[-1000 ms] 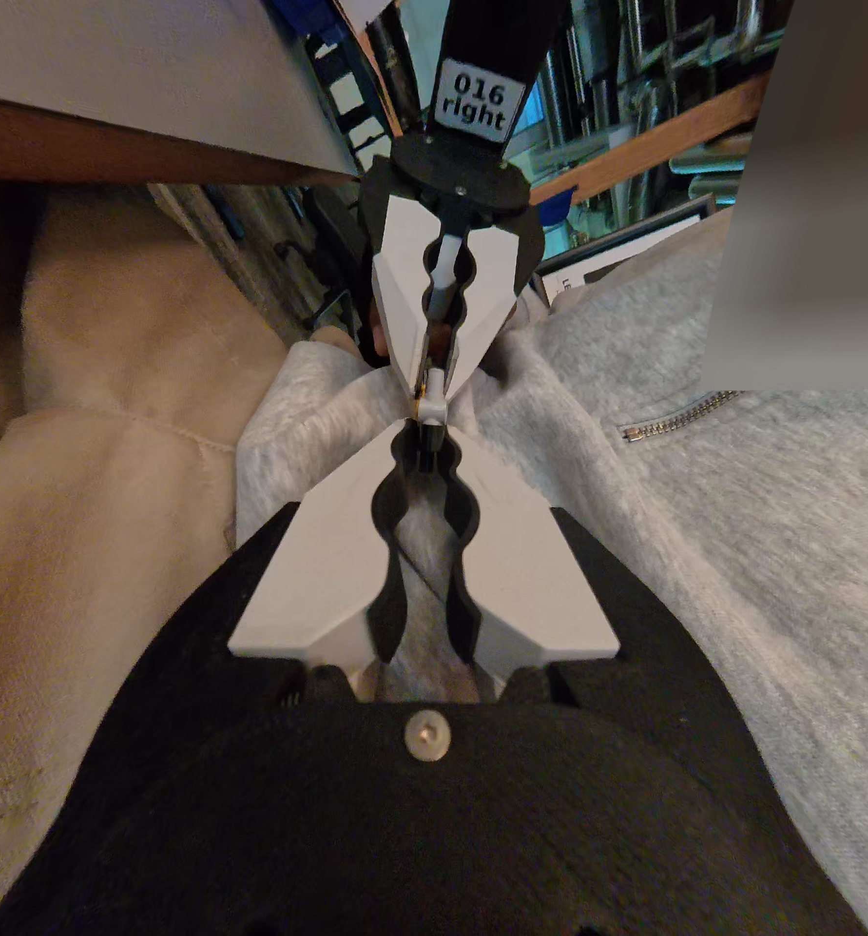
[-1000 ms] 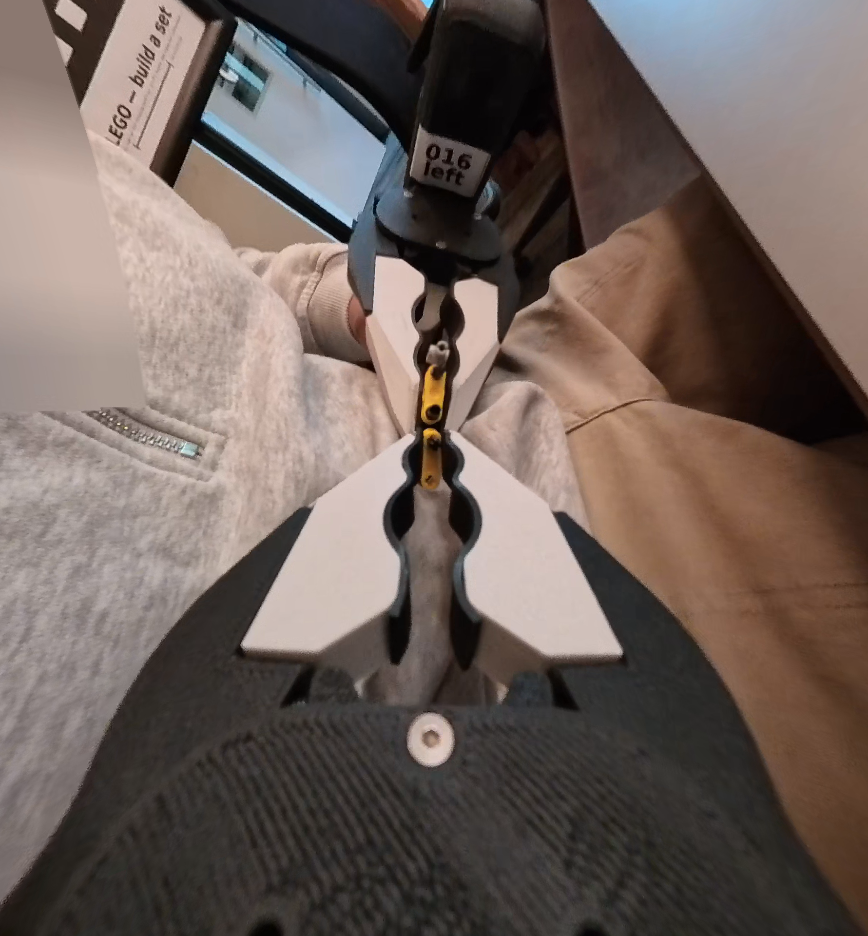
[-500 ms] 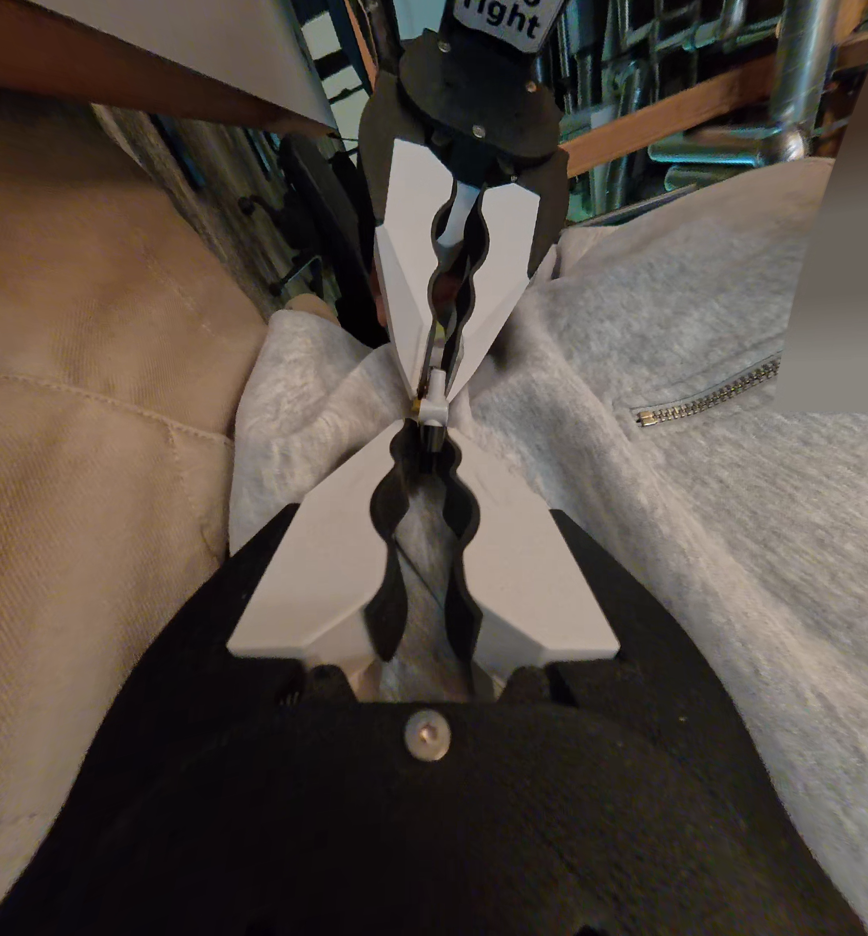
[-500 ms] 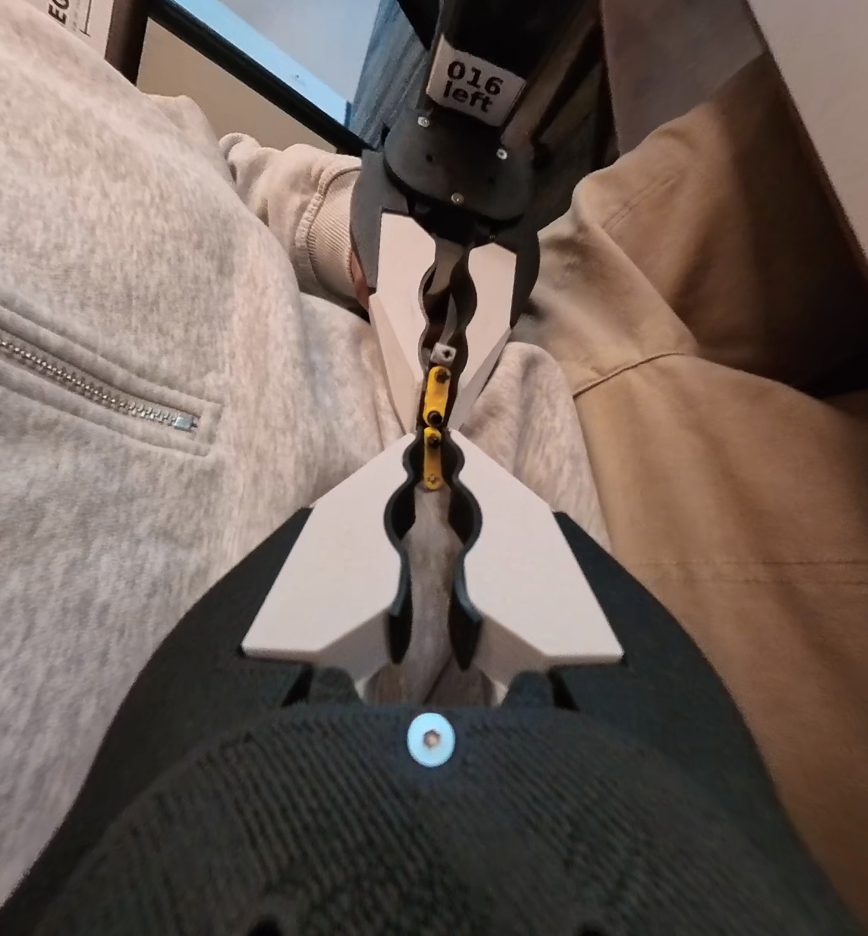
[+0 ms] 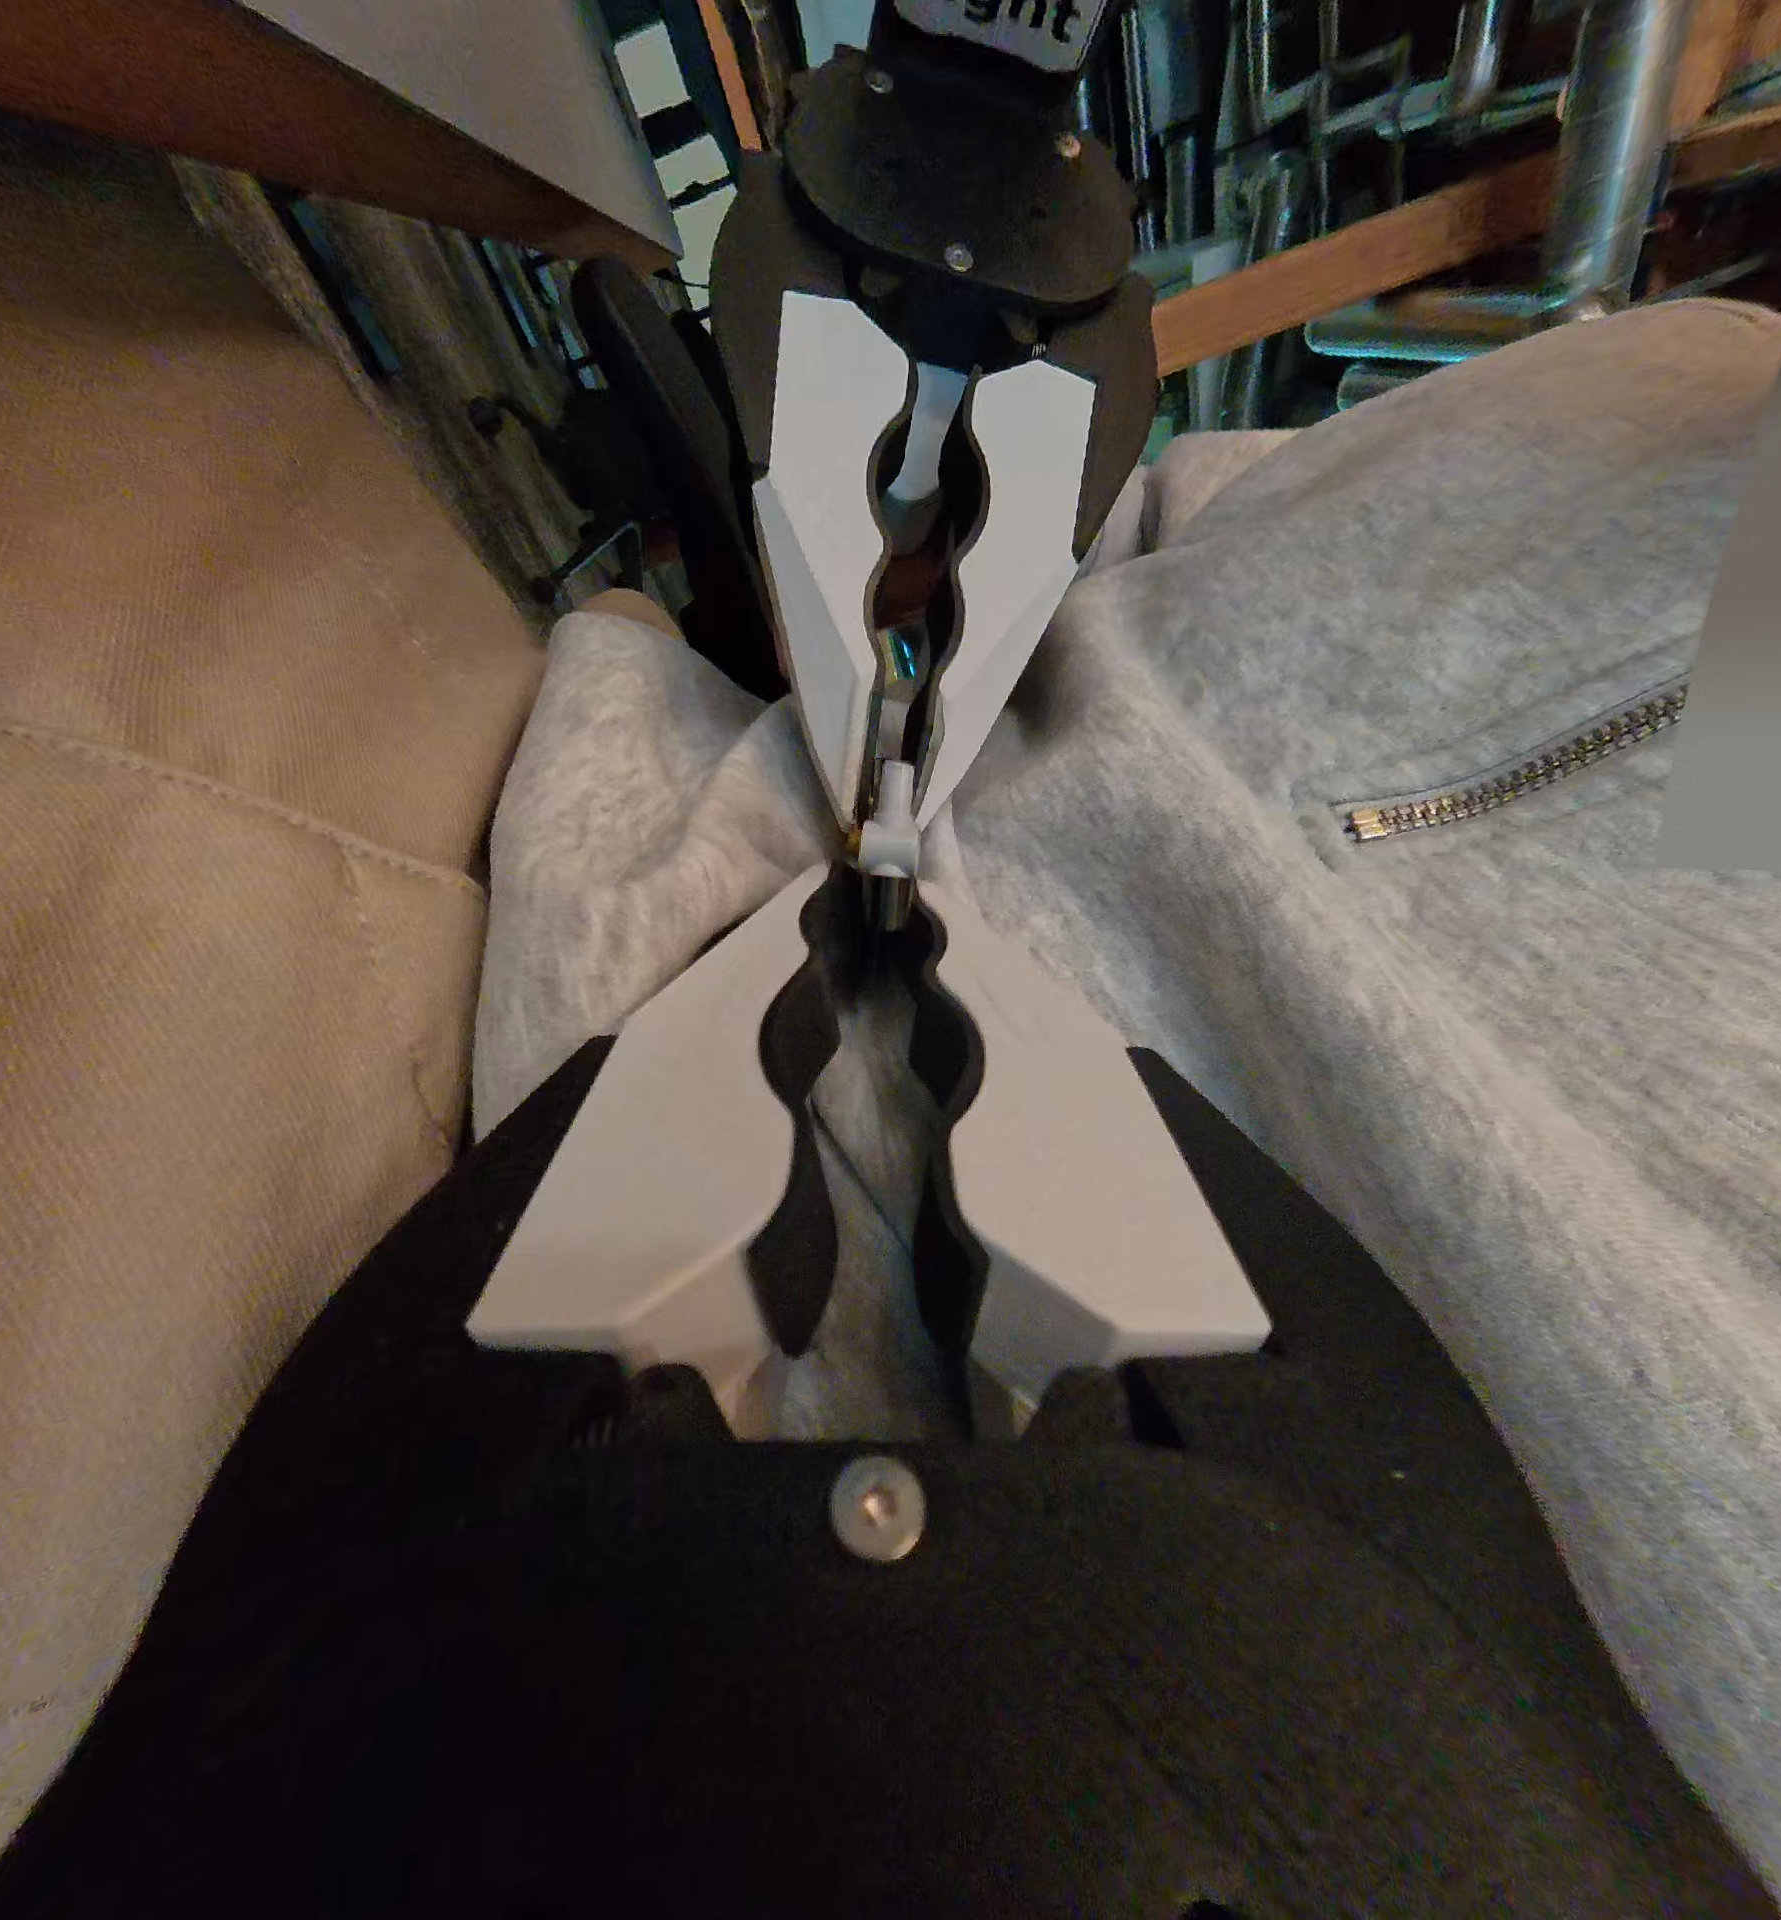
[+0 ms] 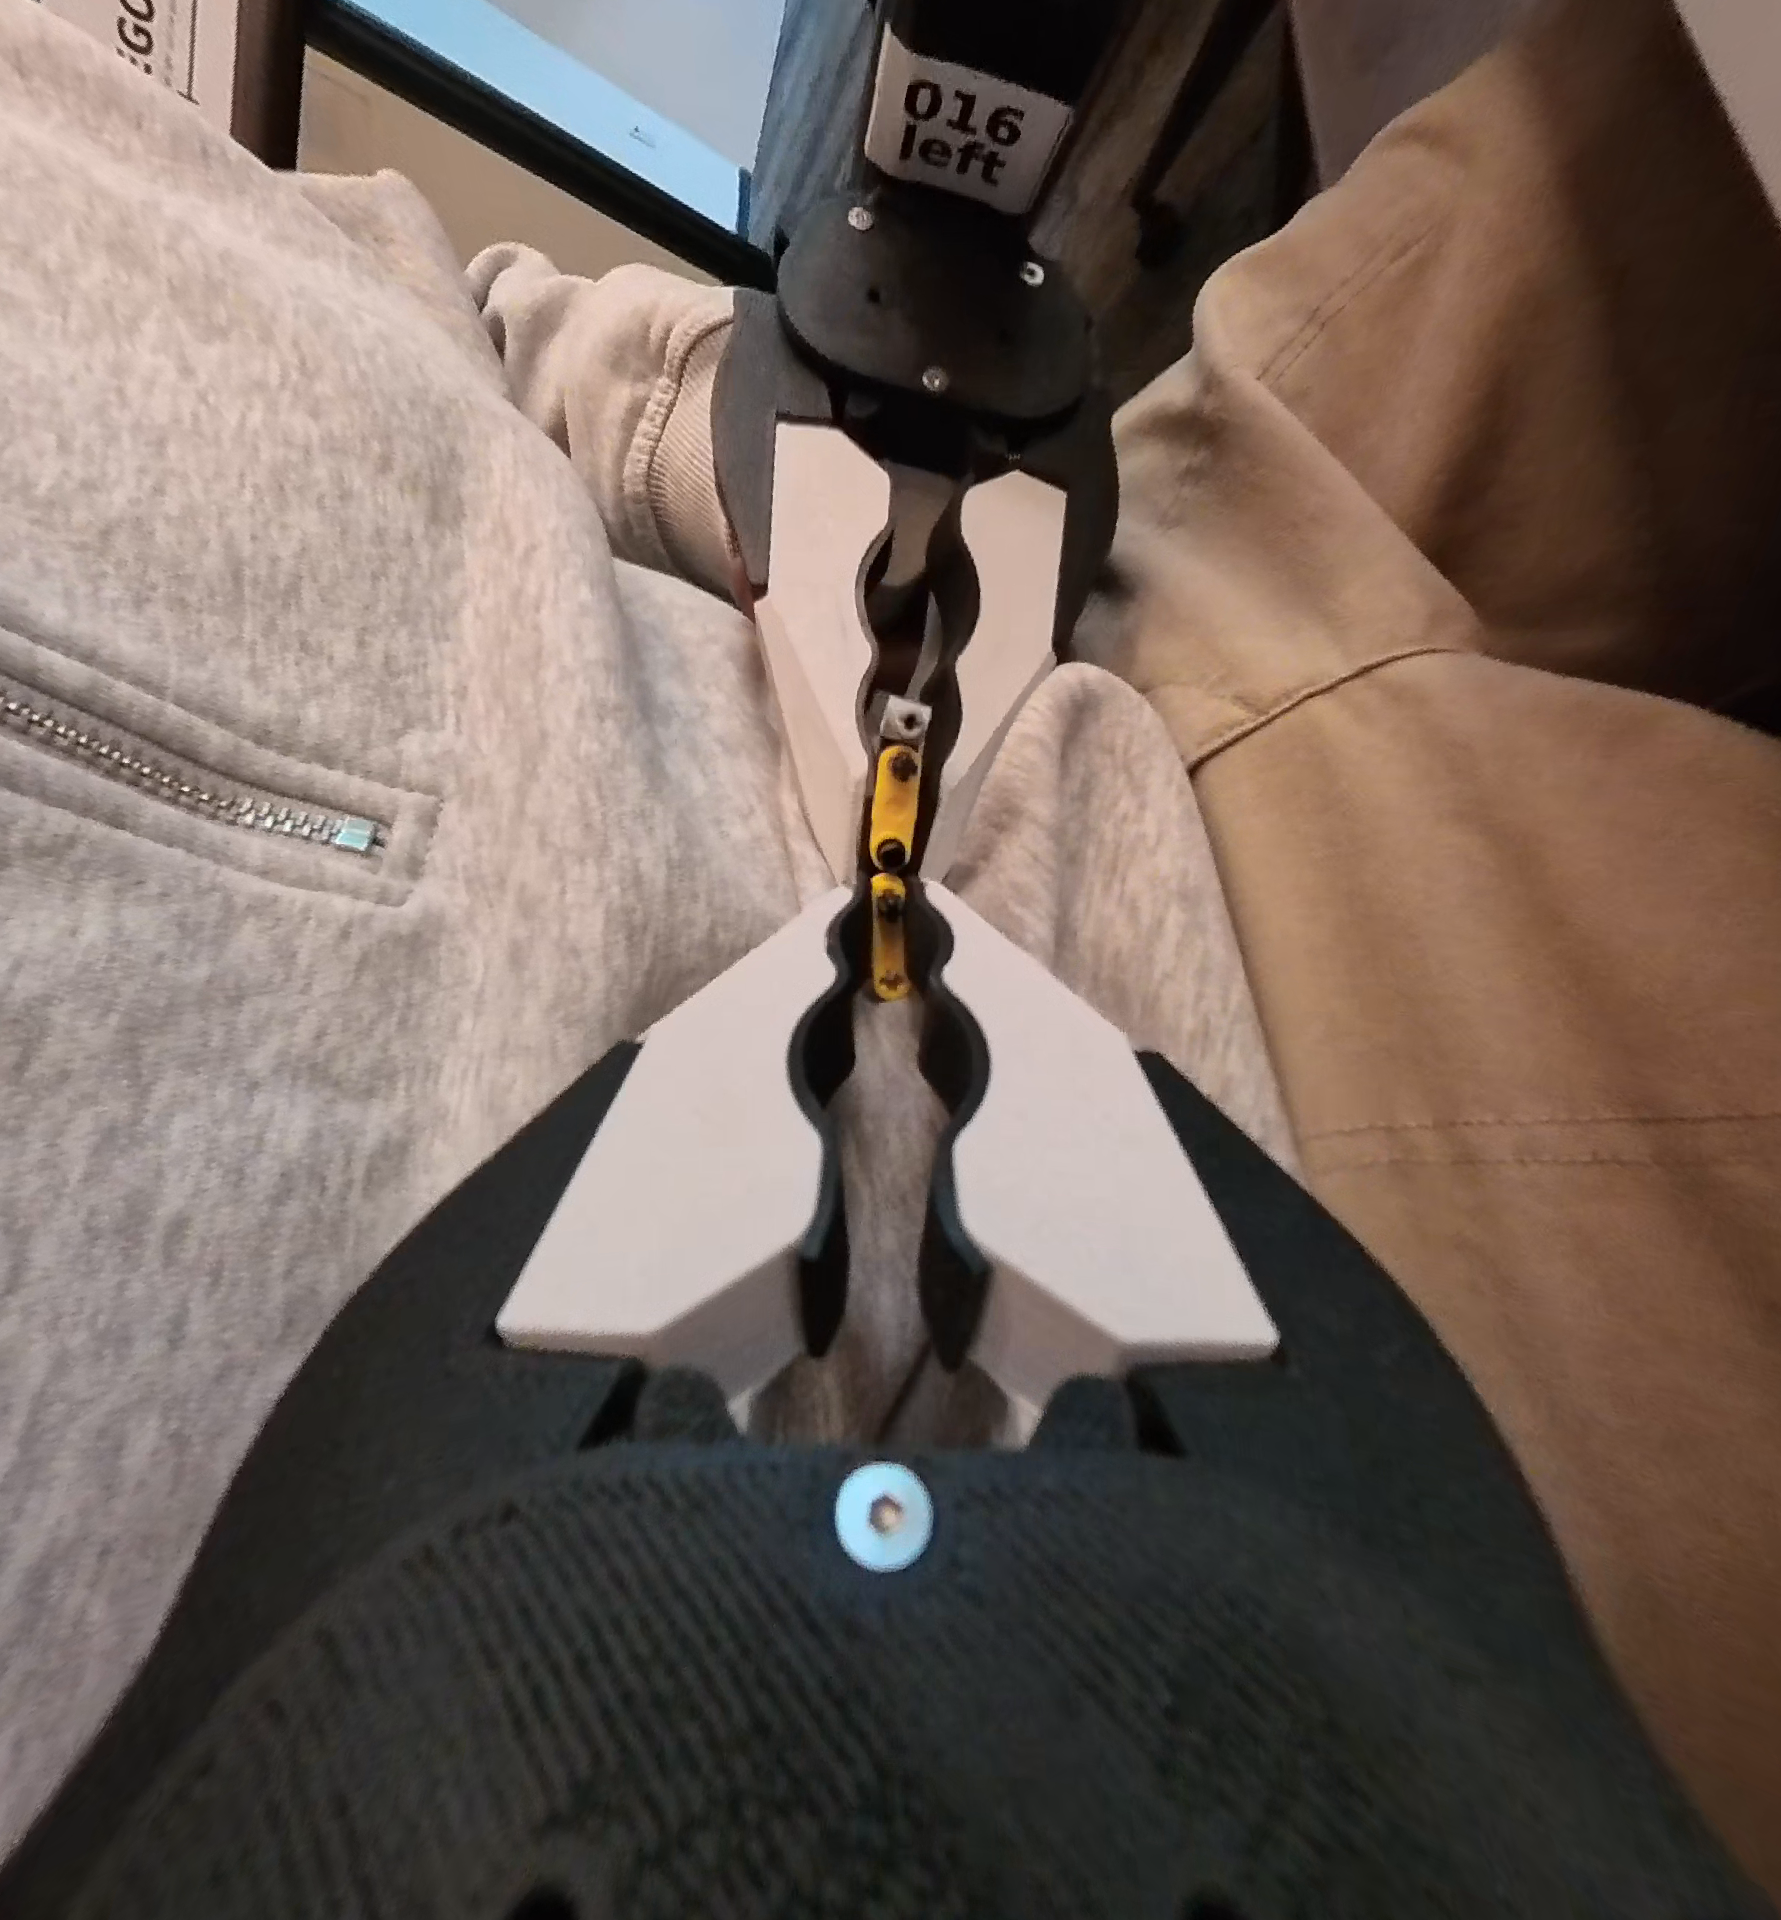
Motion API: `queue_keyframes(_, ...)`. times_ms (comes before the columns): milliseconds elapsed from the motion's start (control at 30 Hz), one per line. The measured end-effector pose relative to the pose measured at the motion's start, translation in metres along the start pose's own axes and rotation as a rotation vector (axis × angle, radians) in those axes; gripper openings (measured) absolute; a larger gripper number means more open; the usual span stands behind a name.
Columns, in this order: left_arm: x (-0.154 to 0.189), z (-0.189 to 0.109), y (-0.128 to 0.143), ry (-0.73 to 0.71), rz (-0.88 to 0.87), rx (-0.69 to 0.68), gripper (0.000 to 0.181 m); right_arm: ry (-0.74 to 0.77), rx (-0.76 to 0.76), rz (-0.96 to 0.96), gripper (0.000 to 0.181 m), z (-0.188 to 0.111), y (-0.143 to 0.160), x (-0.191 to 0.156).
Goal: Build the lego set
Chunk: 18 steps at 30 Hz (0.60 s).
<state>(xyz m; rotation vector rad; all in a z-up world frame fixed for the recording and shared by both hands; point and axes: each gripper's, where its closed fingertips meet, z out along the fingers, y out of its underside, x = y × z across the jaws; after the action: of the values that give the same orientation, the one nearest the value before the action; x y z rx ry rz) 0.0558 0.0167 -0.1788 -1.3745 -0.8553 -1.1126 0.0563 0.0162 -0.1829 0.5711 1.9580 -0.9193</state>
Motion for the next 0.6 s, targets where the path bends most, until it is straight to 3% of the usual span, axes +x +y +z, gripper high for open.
queue_keyframes(600, -0.0027, 0.0032, 0.0040, 0.002, 0.003, 0.007, 0.006, -0.015, -0.082, 0.020, 0.004, 0.0030, 0.0097, 0.0009)
